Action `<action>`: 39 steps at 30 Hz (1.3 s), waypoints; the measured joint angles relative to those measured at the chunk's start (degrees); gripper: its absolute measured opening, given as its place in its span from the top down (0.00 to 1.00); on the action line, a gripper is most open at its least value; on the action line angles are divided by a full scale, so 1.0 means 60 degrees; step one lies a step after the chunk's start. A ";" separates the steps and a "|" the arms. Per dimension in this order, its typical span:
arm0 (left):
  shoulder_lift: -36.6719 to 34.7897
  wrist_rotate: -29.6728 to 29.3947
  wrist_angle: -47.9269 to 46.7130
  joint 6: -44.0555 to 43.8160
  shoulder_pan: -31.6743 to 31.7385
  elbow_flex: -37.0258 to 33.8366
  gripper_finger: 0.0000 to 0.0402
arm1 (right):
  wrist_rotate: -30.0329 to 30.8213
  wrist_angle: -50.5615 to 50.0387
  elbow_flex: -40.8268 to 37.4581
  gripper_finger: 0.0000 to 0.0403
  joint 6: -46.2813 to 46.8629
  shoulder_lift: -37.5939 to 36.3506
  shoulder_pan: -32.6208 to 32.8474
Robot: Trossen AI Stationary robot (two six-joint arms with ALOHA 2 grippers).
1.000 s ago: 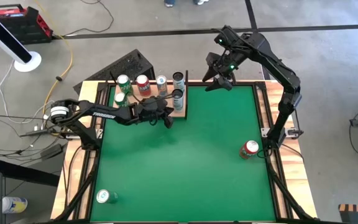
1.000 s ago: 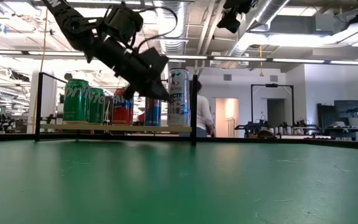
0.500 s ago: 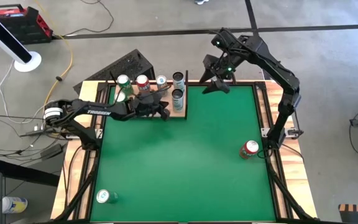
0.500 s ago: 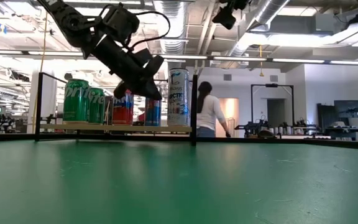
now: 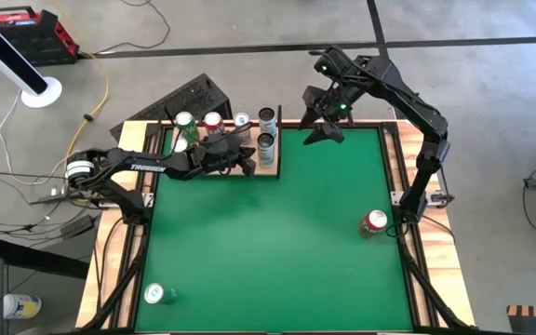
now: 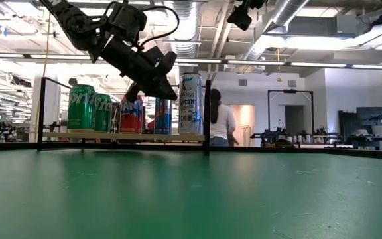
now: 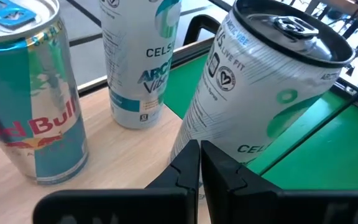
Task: Place canned beverage on shelf
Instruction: Put the blue soda can on the shelf aligned with the other blue soda can
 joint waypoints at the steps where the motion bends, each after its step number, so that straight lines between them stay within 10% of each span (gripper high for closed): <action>1: 0.0000 0.0000 0.0001 -0.0001 -0.0011 0.0000 1.00 | 0.0000 0.0000 0.0000 0.22 0.0000 0.0000 0.0000; 19: -0.0310 0.0241 -0.0687 0.0257 -0.0264 -0.0004 1.00 | -0.0046 -0.0114 0.0000 0.22 0.0293 0.0000 0.0176; 31: -0.0342 0.2019 -0.0859 0.1080 -0.0455 -0.0004 1.00 | -0.3779 0.2645 0.0004 0.22 0.1215 0.0000 0.3601; 39: -0.0750 0.3406 -0.1608 0.1774 -0.0751 -0.0004 1.00 | 0.1256 0.4770 0.0011 0.22 0.3662 -0.0011 0.5582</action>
